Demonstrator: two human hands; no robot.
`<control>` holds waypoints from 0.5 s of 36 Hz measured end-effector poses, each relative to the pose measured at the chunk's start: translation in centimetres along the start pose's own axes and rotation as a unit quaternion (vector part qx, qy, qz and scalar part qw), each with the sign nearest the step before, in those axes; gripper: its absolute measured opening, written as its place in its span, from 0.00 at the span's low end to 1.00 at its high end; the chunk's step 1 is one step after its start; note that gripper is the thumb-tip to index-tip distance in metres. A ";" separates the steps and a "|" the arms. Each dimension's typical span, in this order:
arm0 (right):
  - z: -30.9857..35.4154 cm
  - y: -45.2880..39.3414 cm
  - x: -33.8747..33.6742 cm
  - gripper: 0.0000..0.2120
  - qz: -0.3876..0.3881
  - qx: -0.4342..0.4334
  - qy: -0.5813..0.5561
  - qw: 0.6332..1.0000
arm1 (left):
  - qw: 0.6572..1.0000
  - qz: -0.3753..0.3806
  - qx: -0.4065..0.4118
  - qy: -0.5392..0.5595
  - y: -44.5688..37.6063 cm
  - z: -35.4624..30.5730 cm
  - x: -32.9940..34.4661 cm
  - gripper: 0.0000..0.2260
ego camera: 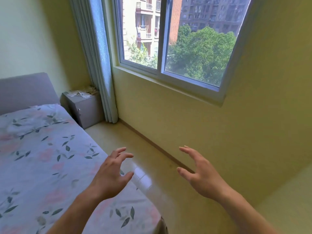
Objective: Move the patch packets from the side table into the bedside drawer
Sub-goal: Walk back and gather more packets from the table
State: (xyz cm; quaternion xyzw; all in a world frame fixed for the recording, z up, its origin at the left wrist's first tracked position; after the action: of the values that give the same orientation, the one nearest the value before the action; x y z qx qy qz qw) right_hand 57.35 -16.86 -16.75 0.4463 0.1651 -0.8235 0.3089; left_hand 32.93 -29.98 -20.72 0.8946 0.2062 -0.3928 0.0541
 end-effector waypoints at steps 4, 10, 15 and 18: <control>-5.5 -5.0 -4.5 0.32 -0.015 0.010 0.008 1.000 | 1.000 0.005 0.030 0.003 -8.7 -4.4 3.6 0.23; -13.3 -12.7 -10.1 0.32 -0.017 0.030 -0.006 0.999 | 0.996 0.020 0.077 0.030 -19.4 -12.6 9.0 0.23; -17.0 -21.8 -12.6 0.31 -0.003 -0.013 0.000 1.000 | 0.998 -0.013 0.064 0.000 -27.5 -14.2 10.6 0.24; -18.2 -27.3 -13.2 0.31 0.017 -0.048 0.000 0.999 | 0.998 -0.049 0.022 0.011 -30.8 -13.1 10.0 0.23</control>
State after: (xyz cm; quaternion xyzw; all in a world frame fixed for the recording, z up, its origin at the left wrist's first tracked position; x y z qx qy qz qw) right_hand 56.44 18.49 -15.77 0.4340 0.1970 -0.8090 0.3440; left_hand 35.29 4.66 -17.00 0.8886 0.2419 -0.3894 0.0125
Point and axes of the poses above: each hand's wrist, its own y-axis away from the middle knuckle, its own x-axis out of the palm, z = x × y, the point moved 10 cm from there along -y, towards the middle knuckle, and after that the axes turned 10 degrees about y, right-handed, at the moved point
